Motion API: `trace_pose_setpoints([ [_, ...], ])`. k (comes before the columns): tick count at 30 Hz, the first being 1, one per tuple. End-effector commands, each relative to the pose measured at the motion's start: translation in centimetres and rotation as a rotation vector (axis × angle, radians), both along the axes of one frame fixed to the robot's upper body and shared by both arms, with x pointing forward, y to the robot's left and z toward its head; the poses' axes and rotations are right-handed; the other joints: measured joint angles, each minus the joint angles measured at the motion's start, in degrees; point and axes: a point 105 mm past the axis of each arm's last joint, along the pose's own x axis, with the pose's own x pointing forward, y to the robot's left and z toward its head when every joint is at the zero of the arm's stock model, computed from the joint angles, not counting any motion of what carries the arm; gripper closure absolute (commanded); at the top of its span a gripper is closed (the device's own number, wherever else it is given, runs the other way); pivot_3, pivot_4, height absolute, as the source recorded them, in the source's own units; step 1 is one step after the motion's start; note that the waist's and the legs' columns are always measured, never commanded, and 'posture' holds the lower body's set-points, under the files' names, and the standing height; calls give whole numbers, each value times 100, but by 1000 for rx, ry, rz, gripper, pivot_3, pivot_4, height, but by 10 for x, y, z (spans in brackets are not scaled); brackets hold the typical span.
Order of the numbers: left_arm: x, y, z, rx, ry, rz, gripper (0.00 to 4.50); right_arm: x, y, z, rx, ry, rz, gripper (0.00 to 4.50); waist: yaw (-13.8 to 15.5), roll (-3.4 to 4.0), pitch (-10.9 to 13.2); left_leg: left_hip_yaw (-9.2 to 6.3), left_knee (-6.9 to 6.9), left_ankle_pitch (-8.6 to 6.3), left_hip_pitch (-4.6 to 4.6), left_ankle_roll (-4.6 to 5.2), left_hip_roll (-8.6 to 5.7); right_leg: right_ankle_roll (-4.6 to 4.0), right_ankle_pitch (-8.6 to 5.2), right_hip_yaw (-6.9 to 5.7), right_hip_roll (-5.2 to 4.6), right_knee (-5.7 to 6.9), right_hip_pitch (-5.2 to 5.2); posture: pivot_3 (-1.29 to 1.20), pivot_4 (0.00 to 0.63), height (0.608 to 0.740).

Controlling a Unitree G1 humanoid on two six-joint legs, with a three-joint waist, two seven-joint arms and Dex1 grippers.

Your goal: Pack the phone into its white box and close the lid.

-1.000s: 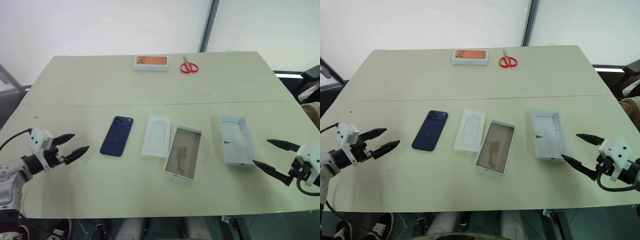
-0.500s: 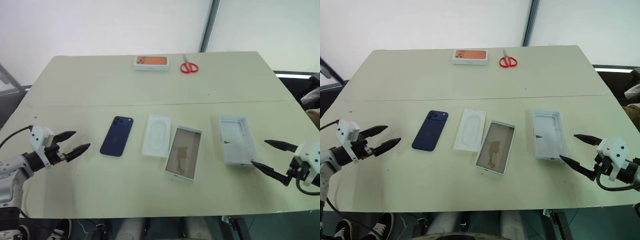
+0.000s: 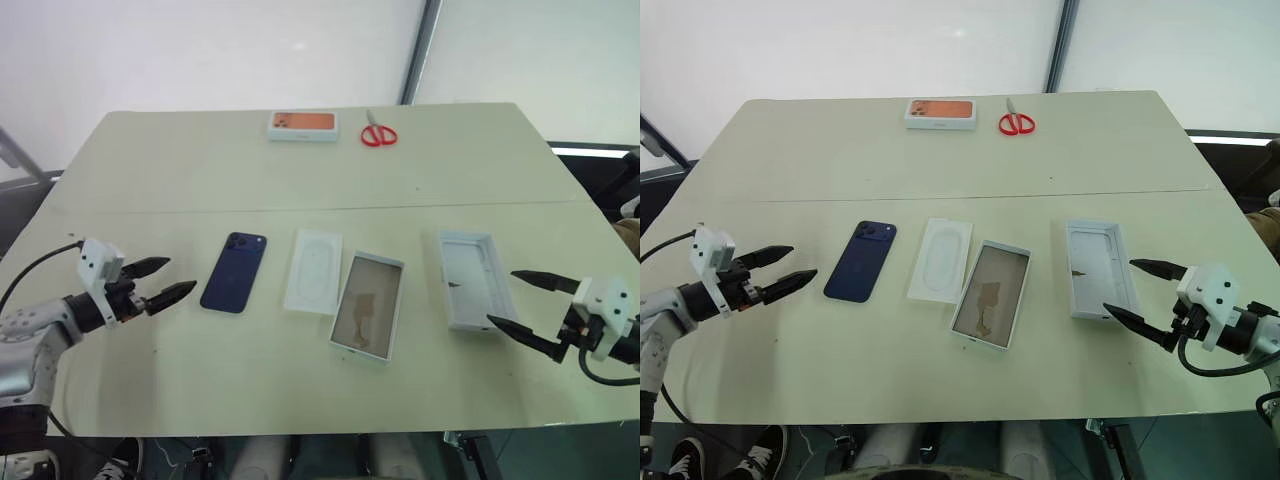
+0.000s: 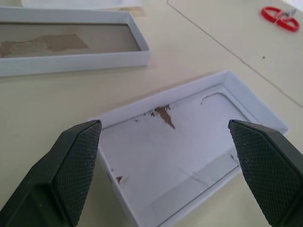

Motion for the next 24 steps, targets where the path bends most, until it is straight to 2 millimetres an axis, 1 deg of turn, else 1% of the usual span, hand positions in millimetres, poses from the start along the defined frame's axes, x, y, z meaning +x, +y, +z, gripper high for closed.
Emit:
trace_pose_setpoints([
  [1, 3, -16, 7, -58, 40, -27, 41, 6, 15, 11, -24, -38, 49, 0, -2, 0, 0, 0, 0, 0, 0, 0, 0, 0, 0, 0, 1, 0, 0, 0, 150, 740],
  [4, 9, -34, 6, -126, 72, -28, 41, 14, 30, 14, -14, -42, 82, 0, 1, 0, 0, 0, 3, 0, 0, 0, 0, 0, 0, 1, 2, 2, 0, 0, 150, 740],
  [7, 11, -67, 8, -229, 130, -85, 41, 26, 56, 21, 0, -86, 132, 0, 0, -1, 0, -1, 3, 1, 0, 0, -1, 1, 0, -1, 3, 2, 0, 0, 150, 740],
  [8, 14, -76, 5, -230, 142, -76, 41, 29, 66, 22, -7, -88, 162, 0, -1, -1, 0, -1, 5, 1, -1, 0, -1, 1, 1, -1, 4, 3, 0, 0, 150, 740],
  [11, 20, -94, 2, -243, 190, -74, 41, 33, 86, 23, -17, -105, 216, 0, 5, -3, 1, -4, 6, 1, -3, -1, -2, 2, 0, -4, 6, 5, -1, 0, 150, 740],
  [14, 22, -111, -3, -252, 250, -99, 41, 36, 101, 25, 4, -111, 246, 0, 0, -3, 1, -2, 7, 1, -3, -1, -3, 2, 1, -3, 7, 5, -1, 0, 150, 740],
  [17, 26, -124, -5, -302, 338, -108, 41, 37, 105, 22, 11, -107, 252, 0, 16, -4, 1, -3, 8, 2, -3, 0, -4, 2, 1, -4, 8, 5, 0, 0, 150, 740],
  [19, 28, -133, -2, -345, 361, -133, 41, 37, 105, 21, 11, -104, 251, 0, 16, -4, 1, -3, 10, 2, -3, 0, -6, 2, 1, -4, 8, 6, 0, 0, 150, 740],
  [22, 25, -146, -4, -335, 398, -182, 41, 37, 107, 18, 9, -102, 252, 0, 0, -4, 1, -3, 10, 2, -3, 0, -7, 3, 1, -4, 8, 7, 0, 0, 150, 740],
  [24, 23, -150, -14, -278, 437, -187, 41, 37, 107, 18, 12, -104, 247, 0, -6, -4, 1, -2, 9, 2, -3, -1, -6, 3, 0, -3, 9, 11, -3, 0, 150, 740],
])
